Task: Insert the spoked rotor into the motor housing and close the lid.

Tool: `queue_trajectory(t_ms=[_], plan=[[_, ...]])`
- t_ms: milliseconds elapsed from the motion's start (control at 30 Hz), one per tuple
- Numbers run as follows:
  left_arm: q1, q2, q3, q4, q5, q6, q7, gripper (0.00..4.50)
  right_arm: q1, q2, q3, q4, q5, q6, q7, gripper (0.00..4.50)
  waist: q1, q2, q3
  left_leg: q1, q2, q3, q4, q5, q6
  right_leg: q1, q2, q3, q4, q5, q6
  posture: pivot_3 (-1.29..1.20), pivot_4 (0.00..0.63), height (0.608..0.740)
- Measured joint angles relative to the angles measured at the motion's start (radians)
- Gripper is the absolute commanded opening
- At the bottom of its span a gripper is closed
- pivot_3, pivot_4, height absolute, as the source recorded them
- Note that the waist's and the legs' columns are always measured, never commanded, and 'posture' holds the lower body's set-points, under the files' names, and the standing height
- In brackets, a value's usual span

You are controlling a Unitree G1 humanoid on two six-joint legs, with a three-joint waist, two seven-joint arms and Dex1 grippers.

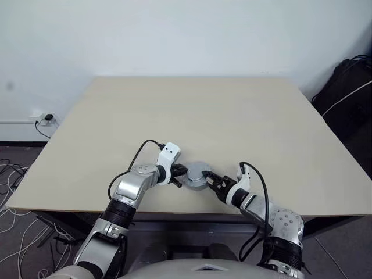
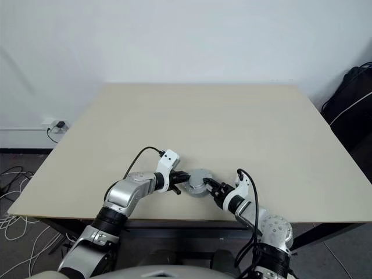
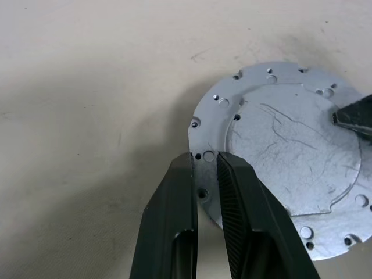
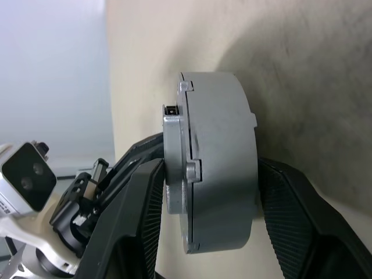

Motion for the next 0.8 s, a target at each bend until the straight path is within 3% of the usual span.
queue_trajectory(t_ms=[633, 800], plan=[[0.036, -0.011, 0.027, -0.032, -0.005, -0.007, 0.014, 0.65, 0.022, -0.013, 0.023, -0.011, 0.020, 0.034, 0.006, 2.17, -0.013, 0.001, 0.000, 0.000, 0.000, 0.000, 0.000, 0.000, 0.000, 0.000, 0.000, 0.001, 0.000, -0.003, 0.004, 0.00, 0.000, 0.740], [0.133, -0.156, 0.113, -0.082, -0.012, -0.218, 0.198, 0.65, 0.026, -0.004, 0.038, -0.014, 0.024, 0.030, 0.008, 2.17, -0.016, -0.004, 0.003, -0.004, 0.002, 0.001, 0.001, -0.001, -0.004, -0.005, 0.000, 0.001, 0.000, -0.001, 0.002, 0.00, 0.000, 0.740]])
